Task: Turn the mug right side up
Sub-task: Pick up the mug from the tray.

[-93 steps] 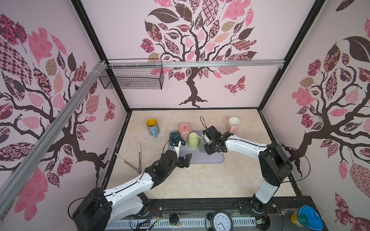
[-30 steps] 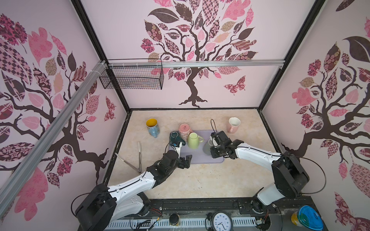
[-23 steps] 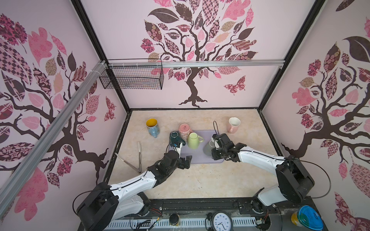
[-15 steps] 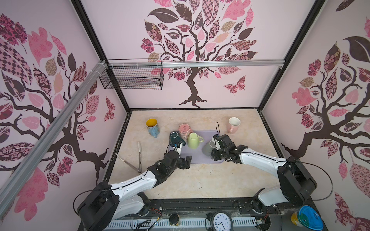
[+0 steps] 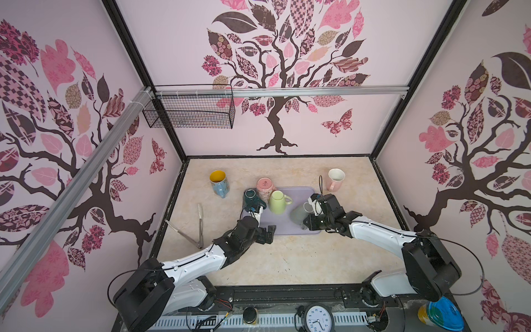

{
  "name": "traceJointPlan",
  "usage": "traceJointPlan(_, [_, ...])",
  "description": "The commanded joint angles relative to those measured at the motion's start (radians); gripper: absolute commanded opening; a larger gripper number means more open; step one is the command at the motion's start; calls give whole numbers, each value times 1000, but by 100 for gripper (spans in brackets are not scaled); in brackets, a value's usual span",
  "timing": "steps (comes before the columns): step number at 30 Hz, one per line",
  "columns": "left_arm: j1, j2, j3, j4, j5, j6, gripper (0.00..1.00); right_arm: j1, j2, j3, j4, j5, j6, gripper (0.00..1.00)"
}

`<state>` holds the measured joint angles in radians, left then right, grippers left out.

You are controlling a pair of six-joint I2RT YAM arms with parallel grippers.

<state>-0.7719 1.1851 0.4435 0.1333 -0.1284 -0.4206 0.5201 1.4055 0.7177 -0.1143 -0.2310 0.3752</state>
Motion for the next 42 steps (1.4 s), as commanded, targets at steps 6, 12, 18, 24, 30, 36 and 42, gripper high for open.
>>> traceJointPlan(6, [5, 19, 26, 14, 9, 3, 98, -10, -86, 11, 98, -35, 29, 0])
traceJointPlan(12, [4, 16, 25, 14, 7, 7, 98, -17, -176, -34, 149, -36, 60, 0])
traceJointPlan(18, [5, 16, 25, 13, 6, 8, 98, -26, -278, -92, 221, -45, 91, 0])
traceJointPlan(24, [6, 29, 31, 10, 1, 10, 98, -35, -338, -114, 236, -59, 111, 0])
traceJointPlan(30, [6, 16, 30, 2, -3, 14, 98, -47, -362, -142, 270, -79, 140, 0])
traceJointPlan(36, [4, 1, 62, 13, -5, 27, 98, -54, -370, -142, 290, -100, 167, 0])
traceJointPlan(42, [5, -52, 132, 9, 80, -26, 98, -57, -406, -136, 278, -103, 175, 0])
